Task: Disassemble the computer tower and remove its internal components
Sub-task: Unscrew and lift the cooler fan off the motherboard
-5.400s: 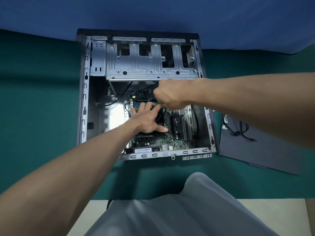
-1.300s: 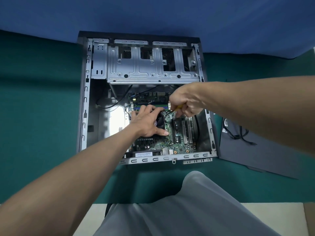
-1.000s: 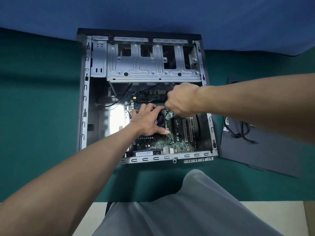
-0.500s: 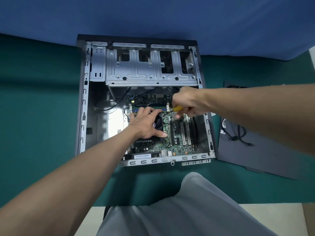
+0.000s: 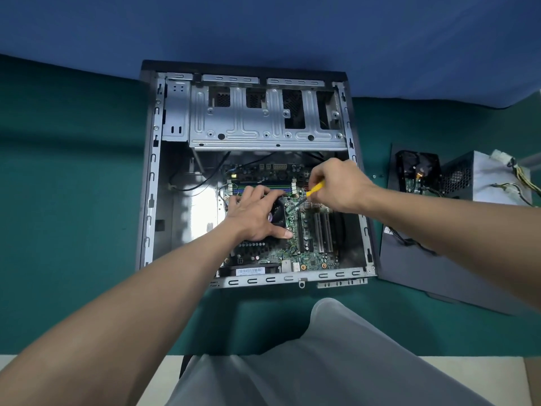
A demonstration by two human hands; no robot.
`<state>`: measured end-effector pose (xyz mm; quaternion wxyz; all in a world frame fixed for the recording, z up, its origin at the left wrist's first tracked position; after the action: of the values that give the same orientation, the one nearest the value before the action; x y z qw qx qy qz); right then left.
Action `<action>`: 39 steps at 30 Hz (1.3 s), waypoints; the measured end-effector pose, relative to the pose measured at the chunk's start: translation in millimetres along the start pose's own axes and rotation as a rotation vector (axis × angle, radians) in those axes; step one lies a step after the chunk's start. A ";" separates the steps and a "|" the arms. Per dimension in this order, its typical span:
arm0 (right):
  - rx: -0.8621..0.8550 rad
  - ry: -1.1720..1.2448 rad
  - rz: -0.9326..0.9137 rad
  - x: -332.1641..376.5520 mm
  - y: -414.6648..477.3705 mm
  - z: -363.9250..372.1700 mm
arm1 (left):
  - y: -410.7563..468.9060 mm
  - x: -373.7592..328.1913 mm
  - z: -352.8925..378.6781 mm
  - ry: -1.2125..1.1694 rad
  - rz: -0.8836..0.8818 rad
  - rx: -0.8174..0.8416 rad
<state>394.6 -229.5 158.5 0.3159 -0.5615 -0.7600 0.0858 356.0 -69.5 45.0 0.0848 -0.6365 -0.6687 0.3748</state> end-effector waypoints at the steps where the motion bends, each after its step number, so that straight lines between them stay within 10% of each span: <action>1: -0.022 0.010 -0.038 -1.4 -0.1 -1.1 | -0.1 -0.2 0.4 0.001 0.000 0.001; 32: -0.003 -0.169 -0.091 18.8 10.5 -0.8 | 1.1 1.5 0.6 0.005 0.010 0.006; 39: 0.230 -0.265 -0.091 41.0 20.1 -11.5 | 2.3 1.7 2.5 0.002 0.008 0.000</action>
<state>410.3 -187.7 173.5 0.2787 -0.4703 -0.8049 0.2309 356.0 -69.1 41.2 0.0840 -0.6394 -0.6662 0.3744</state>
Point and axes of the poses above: each hand's wrist, its own y-axis towards the middle knuckle, its own z-axis out of the palm, x = y × z, the point moved 1 cm from there along y, towards the middle knuckle, and after that the axes turned 14 degrees about -z, right-handed, at the moved point
